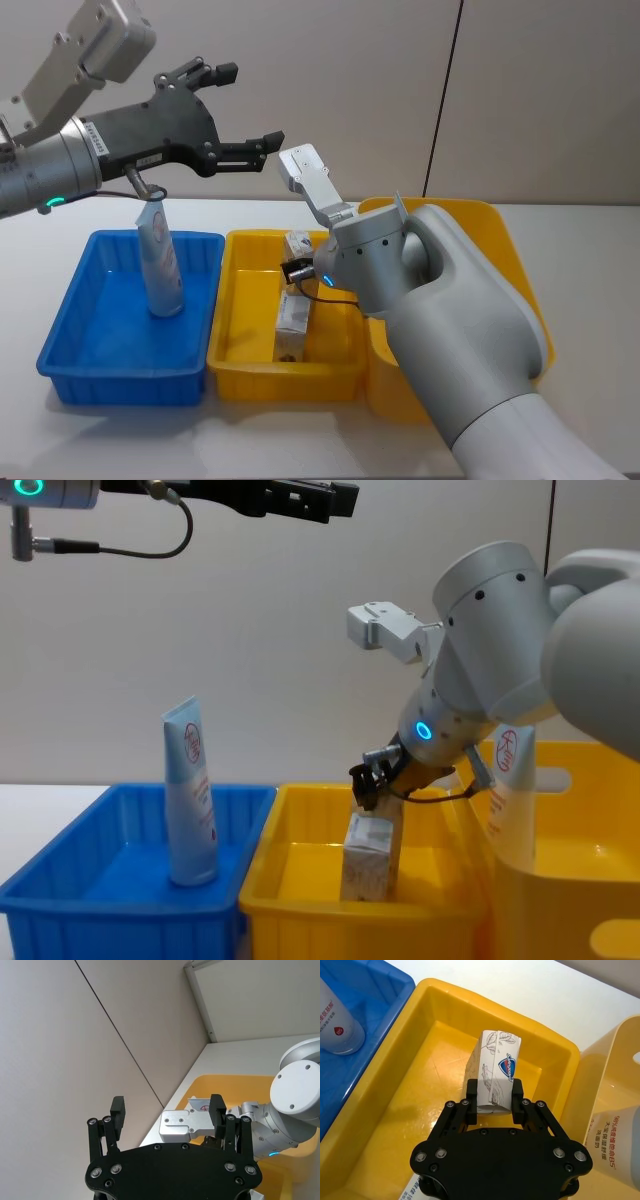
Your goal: Bimanual collaborative sorting of washing and personal care products
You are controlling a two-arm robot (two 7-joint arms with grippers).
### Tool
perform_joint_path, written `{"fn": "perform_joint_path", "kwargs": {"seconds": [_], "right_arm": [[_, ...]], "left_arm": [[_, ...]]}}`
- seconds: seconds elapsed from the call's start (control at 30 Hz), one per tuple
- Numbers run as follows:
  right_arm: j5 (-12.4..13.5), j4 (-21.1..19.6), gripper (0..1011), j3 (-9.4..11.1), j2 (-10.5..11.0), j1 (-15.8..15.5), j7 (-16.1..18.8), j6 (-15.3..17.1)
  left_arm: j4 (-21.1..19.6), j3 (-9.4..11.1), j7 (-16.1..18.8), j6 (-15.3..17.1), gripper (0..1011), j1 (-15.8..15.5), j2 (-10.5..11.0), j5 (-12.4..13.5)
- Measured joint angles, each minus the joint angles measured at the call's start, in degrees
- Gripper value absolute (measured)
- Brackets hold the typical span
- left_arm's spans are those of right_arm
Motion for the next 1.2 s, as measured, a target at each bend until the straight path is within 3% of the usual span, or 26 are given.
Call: {"fn": "perform_joint_path", "kwargs": {"seconds": [0.27,0.5,1.2], "right_arm": [[0.0,-0.6,332,0.0,0.4,-0.2,0.6,0.0],[0.1,-3.5,330,-0.5,1.9,-0.9,3.1,-0.6],[1.4,-15.6,330,-0.8,10.4,-2.6,13.9,-3.5]], "left_arm": [[0.0,0.0,0.0,0.0,1001,0.0,0.0,0.0],[0.0,0.0,0.0,0.0,1002,0.0,0.0,0.0],[0.0,0.0,0.0,0.0,1001,0.0,0.0,0.0]]}}
